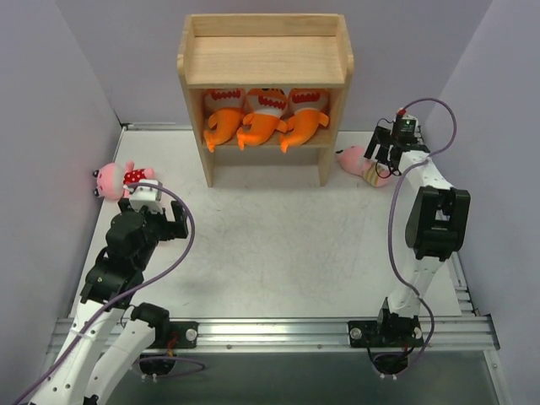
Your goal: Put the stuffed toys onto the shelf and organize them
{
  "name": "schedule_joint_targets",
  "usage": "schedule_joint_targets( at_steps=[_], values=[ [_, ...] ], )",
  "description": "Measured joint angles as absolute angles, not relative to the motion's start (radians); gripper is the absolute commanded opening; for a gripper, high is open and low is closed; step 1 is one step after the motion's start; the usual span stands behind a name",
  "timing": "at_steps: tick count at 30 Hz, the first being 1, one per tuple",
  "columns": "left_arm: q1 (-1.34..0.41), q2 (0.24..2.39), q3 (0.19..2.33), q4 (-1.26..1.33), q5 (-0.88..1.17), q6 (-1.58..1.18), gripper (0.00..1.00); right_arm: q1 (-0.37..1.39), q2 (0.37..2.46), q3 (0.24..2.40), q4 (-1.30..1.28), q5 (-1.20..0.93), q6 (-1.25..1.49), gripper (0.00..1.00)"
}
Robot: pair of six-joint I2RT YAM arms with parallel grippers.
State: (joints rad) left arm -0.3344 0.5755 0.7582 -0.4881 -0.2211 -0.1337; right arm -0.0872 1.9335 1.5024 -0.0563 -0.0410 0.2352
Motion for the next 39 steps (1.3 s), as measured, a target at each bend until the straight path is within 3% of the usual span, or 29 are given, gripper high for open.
schedule_joint_targets(
  at_steps=[5,9,13,16,19,28,31,39],
  values=[
    [-0.339,0.575,0.758,-0.488,-0.223,-0.129,0.96,-0.093,2.018,1.472,-0.034,-0.056,0.233,0.74],
    [-0.340,0.575,0.758,-0.488,-0.224,-0.126,0.97,-0.093,2.021,1.436,0.009,-0.058,0.236,0.63],
    [-0.340,0.575,0.758,-0.488,-0.224,-0.125,0.96,-0.093,2.020,1.420,0.036,-0.071,0.236,0.28],
    [-0.340,0.575,0.758,-0.487,-0.223,-0.123,0.96,-0.093,1.998,1.371,0.071,-0.076,0.252,0.09],
    [-0.340,0.574,0.757,-0.488,-0.223,-0.122,0.96,-0.091,1.933,1.296,0.082,-0.063,0.286,0.00],
    [-0.345,0.559,0.752,-0.487,-0.221,-0.122,0.96,0.010,1.592,0.965,-0.053,0.134,0.469,0.00],
    [-0.345,0.553,0.751,-0.487,-0.219,-0.122,0.97,0.064,1.441,0.857,-0.124,0.178,0.545,0.05],
    [-0.348,0.548,0.750,-0.487,-0.212,-0.122,0.96,0.289,1.222,0.753,-0.210,0.248,0.757,0.09]
  ],
)
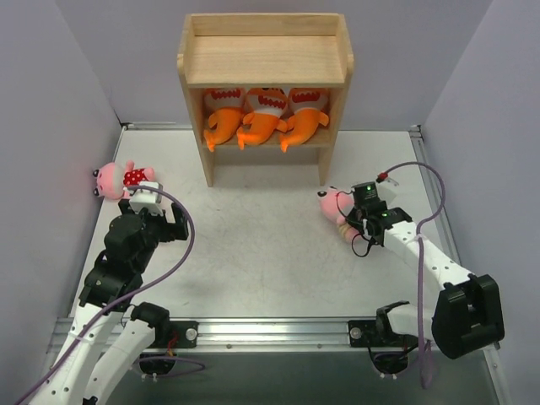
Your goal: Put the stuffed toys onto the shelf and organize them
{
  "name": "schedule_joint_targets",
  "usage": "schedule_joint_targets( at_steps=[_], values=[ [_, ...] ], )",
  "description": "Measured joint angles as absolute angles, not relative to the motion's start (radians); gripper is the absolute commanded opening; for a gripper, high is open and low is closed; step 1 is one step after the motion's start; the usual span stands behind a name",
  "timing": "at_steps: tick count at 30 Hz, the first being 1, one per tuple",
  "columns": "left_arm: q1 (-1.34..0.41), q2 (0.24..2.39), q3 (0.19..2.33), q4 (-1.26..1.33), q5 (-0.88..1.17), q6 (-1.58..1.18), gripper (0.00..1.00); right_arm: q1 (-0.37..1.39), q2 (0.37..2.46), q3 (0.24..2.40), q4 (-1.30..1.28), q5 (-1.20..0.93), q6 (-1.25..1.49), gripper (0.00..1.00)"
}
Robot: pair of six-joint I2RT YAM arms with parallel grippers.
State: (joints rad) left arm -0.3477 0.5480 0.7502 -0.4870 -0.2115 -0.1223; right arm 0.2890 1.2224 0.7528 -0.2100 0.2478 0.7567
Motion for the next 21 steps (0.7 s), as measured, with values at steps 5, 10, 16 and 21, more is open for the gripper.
schedule_joint_targets(
  at_steps=[5,10,16,21],
  values=[
    [-0.348,0.548,0.750,-0.487,-0.212,-0.122,0.96,0.500,1.243,0.713,-0.191,0.291,0.907,0.09],
    [-0.348,0.549,0.750,-0.487,-0.212,-0.122,0.97,0.643,1.269,0.685,-0.137,0.346,1.058,0.13],
    [-0.348,0.551,0.750,-0.487,-0.212,-0.122,0.97,0.693,1.340,0.693,-0.054,0.401,1.155,0.35],
    [-0.348,0.552,0.750,-0.487,-0.212,-0.122,0.96,0.721,1.398,0.731,-0.027,0.409,1.159,0.40]
  ],
)
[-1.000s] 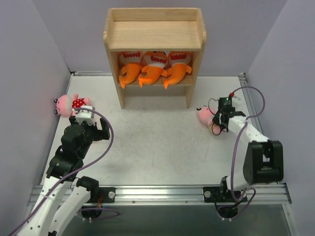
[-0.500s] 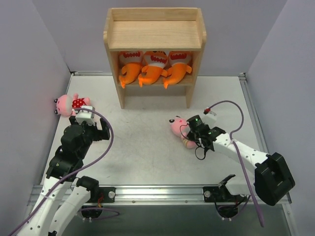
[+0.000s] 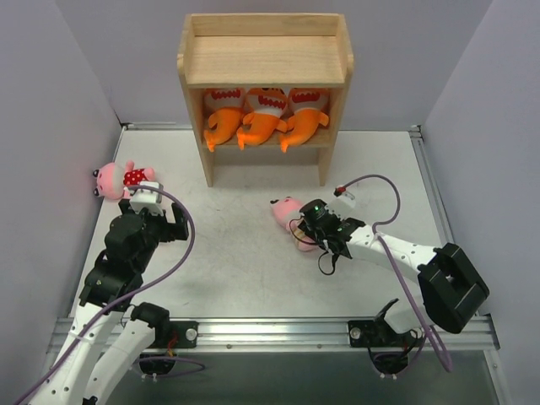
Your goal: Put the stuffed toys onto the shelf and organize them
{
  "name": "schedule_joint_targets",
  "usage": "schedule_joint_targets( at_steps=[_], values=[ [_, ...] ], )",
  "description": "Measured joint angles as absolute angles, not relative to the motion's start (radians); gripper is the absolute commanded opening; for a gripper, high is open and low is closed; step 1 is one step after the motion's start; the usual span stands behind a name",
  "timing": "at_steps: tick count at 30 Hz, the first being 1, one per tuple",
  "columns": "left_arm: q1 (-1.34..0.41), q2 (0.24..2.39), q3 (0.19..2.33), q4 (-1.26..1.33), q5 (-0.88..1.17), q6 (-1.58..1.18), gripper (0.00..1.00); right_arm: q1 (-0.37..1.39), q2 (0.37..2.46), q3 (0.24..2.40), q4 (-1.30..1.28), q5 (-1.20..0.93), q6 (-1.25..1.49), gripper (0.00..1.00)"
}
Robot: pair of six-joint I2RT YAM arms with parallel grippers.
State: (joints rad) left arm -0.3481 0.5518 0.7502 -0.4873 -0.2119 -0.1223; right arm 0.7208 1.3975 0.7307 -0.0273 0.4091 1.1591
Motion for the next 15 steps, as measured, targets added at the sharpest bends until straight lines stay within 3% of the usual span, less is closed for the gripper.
schedule_joint_targets(
  at_steps=[5,15],
  values=[
    [-0.348,0.553,0.750,-0.487,-0.212,-0.122,0.96,0.743,1.402,0.779,-0.030,0.396,1.117,0.49],
    [-0.348,0.554,0.750,-0.487,-0.211,-0.122,0.97,0.764,1.440,0.875,-0.042,0.307,1.018,0.54]
  ],
)
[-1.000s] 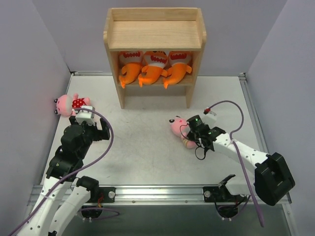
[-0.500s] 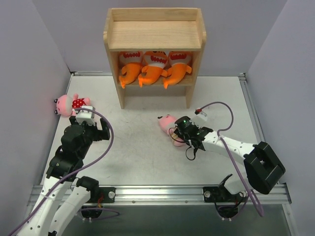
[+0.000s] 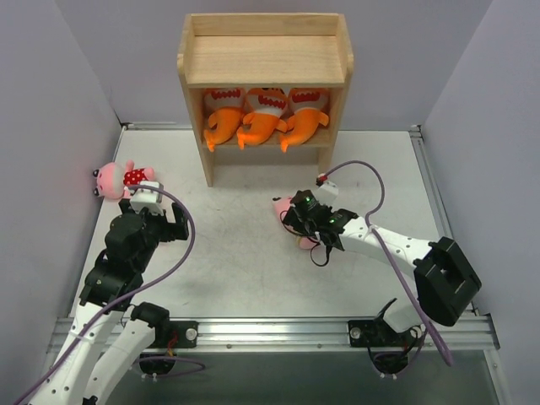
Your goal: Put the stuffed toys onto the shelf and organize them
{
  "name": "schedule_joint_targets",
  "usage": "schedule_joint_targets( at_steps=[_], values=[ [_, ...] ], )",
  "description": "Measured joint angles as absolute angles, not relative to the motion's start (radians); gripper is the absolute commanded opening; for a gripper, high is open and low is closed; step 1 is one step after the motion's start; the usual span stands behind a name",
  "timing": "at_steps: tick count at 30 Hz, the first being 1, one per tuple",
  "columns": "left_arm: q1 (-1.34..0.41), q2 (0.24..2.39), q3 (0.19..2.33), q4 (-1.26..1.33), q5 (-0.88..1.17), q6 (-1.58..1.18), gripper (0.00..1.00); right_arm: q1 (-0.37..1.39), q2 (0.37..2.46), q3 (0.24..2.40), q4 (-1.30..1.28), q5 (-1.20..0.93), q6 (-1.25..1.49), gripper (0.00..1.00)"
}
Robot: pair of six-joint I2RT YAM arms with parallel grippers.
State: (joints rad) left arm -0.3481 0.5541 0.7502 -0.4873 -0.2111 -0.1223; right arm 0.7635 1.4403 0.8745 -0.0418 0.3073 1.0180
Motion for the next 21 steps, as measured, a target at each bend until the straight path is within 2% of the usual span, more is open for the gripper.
schedule_joint_targets(
  at_steps=[10,21],
  values=[
    [-0.348,0.554,0.750,-0.488,-0.212,-0.122,0.97,0.781,1.569,0.923,0.025,0.183,0.941,0.54],
    [-0.348,0.561,0.750,-0.488,-0.212,-0.122,0.96,0.794,1.670,1.157,0.000,0.168,0.815,0.54]
  ],
)
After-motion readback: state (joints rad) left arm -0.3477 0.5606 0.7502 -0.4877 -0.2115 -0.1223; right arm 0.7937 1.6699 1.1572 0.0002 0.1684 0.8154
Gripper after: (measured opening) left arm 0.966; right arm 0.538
